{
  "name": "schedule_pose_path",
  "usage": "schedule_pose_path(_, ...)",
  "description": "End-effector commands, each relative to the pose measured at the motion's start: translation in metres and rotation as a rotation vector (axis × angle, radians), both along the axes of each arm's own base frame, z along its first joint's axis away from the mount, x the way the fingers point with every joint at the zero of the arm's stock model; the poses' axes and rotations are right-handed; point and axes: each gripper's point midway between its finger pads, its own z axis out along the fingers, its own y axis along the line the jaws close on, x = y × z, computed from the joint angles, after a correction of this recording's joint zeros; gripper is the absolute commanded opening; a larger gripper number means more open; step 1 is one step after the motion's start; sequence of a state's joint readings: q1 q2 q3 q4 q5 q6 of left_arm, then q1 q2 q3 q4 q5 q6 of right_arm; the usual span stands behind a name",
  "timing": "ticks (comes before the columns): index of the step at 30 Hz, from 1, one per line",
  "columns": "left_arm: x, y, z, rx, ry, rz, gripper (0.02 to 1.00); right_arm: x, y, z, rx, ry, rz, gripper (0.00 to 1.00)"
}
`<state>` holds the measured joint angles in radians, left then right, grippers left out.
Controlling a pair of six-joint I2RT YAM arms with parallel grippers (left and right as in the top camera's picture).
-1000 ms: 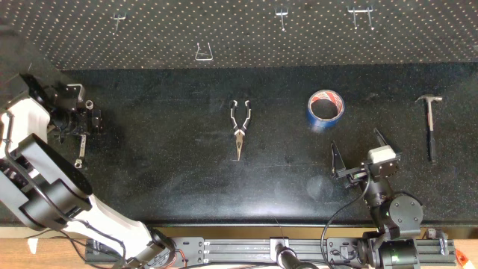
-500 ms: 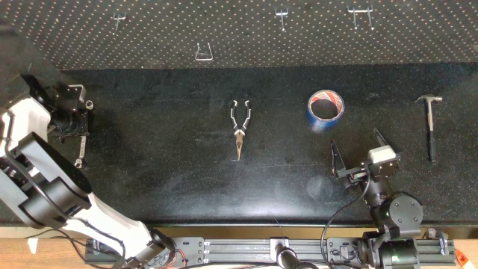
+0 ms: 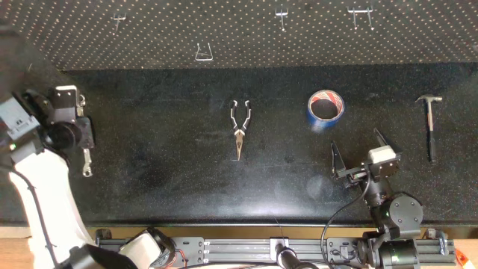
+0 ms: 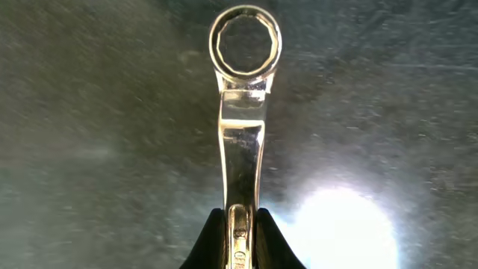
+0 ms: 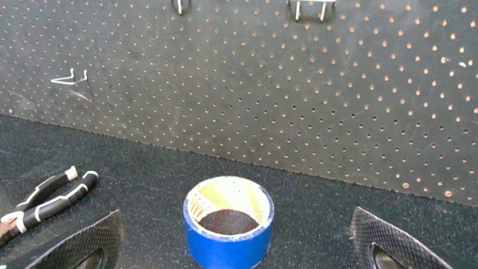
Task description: Place Tools Onto Pegboard
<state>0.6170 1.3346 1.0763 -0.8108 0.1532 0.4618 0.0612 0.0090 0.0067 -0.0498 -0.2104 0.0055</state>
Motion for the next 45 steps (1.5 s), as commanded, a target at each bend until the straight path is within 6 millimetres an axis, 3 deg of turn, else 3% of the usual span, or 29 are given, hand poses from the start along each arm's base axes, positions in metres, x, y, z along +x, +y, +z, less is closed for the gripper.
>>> schedule_pose_path(1, 0.019, -0.016, 0.009, 0.016, -0.282, 0.067, 0.029, -0.001, 0.002, -0.001, -0.01, -0.002, 0.007, 0.985)
schedule_pose_path(4, 0.037, -0.042, 0.018, 0.198, -0.452, 0.012, 0.029, -0.001, 0.002, -0.001, -0.01, -0.002, 0.007, 0.985)
schedule_pose_path(5, 0.046, -0.061, 0.023, 0.221, -0.492, -0.036, 0.027, -0.001, 0.002, -0.001, -0.01, -0.001, 0.007, 0.985)
schedule_pose_path(7, 0.059, -0.077, 0.034, 0.181, -0.562, -0.02, 0.029, -0.001, 0.002, -0.001, -0.01, -0.002, 0.007, 0.985)
schedule_pose_path(12, 0.082, -0.077, 0.073, 0.132, -0.697, 0.033, 0.029, -0.001, 0.002, -0.001, -0.01, -0.001, 0.007, 0.982)
schedule_pose_path(15, 0.095, -0.078, 0.081, 0.128, -0.698, 0.021, 0.027, -0.001, 0.002, -0.001, -0.009, -0.001, 0.007, 0.982)
schedule_pose_path(19, 0.114, -0.098, 0.082, 0.105, -0.673, -0.037, 0.027, -0.001, 0.002, -0.001, -0.01, -0.001, 0.007, 0.985)
schedule_pose_path(27, 0.122, -0.097, 0.08, 0.103, -0.663, -0.037, 0.027, -0.001, 0.002, -0.001, -0.01, -0.001, 0.007, 0.985)
schedule_pose_path(33, 0.129, -0.096, 0.091, 0.107, -0.683, -0.037, 0.029, -0.001, 0.002, -0.001, -0.01, -0.001, 0.007, 0.985)
schedule_pose_path(45, 0.137, -0.095, 0.069, 0.098, -0.633, -0.037, 0.029, -0.001, 0.002, -0.001, -0.009, -0.001, 0.007, 0.985)
